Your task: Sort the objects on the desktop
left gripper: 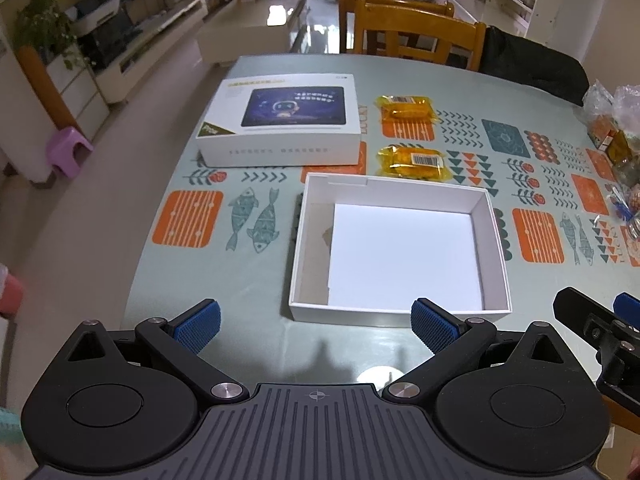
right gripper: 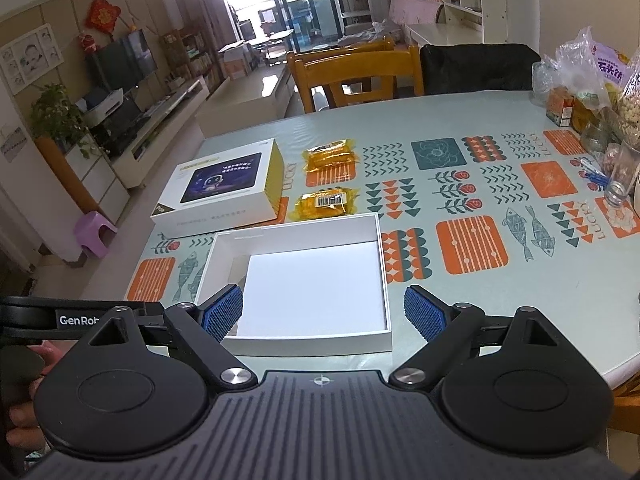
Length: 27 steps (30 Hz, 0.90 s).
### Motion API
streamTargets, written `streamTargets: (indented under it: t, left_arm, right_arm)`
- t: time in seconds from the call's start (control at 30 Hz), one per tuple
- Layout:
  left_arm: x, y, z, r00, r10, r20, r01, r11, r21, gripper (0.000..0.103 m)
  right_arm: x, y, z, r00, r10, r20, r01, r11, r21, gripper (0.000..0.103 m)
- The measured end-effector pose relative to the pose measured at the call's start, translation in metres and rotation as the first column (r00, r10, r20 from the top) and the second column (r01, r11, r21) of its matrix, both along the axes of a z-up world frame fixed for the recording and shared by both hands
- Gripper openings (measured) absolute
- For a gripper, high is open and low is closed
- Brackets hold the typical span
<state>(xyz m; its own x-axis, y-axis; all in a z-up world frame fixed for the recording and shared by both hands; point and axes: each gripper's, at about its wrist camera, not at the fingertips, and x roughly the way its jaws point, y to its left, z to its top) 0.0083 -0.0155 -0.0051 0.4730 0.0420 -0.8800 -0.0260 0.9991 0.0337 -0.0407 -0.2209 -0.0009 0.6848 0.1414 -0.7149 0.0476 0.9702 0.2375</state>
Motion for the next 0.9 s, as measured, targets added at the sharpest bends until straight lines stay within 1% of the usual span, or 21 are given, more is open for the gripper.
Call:
streamTargets:
  t: [0.2, 0.3, 0.43, 0.57, 0.77, 0.9]
  left_arm:
    - [0.008, -0.007, 0.0, 1.0, 0.007, -0.004, -0.007, 1.0, 0.008, 0.103]
    - [0.013, -0.012, 0.0, 1.0, 0.008, -0.006, -0.008, 1.0, 0.012, 0.103]
    - [0.021, -0.018, 0.001, 1.0, 0.01, -0.002, -0.01, 1.0, 0.011, 0.103]
    - [0.03, -0.026, 0.001, 1.0, 0.016, 0.001, -0.016, 1.0, 0.016, 0.103]
    - [0.04, -0.036, -0.002, 0.999, 0.041, 0.002, -0.041, 0.999, 0.024, 0.103]
    - [0.043, -0.043, -0.004, 0.999, 0.049, -0.004, -0.049, 0.998, 0.029, 0.103]
  right_arm:
    - [0.01, -0.014, -0.003, 0.999, -0.038, -0.009, 0.038, 0.999, 0.037, 0.103]
    - [0.016, -0.02, -0.004, 1.0, -0.029, -0.004, 0.029, 0.998, 0.059, 0.103]
    - [0.027, -0.022, -0.005, 1.0, 0.022, -0.001, -0.022, 0.998, 0.055, 0.103]
    - [0.038, -0.023, -0.002, 0.999, 0.054, 0.007, -0.054, 0.998, 0.031, 0.103]
    - [0.056, -0.032, -0.002, 0.998, 0.064, 0.003, -0.064, 0.998, 0.012, 0.103]
    - [0.07, -0.038, -0.005, 0.998, 0.065, -0.021, -0.065, 0.998, 0.025, 0.103]
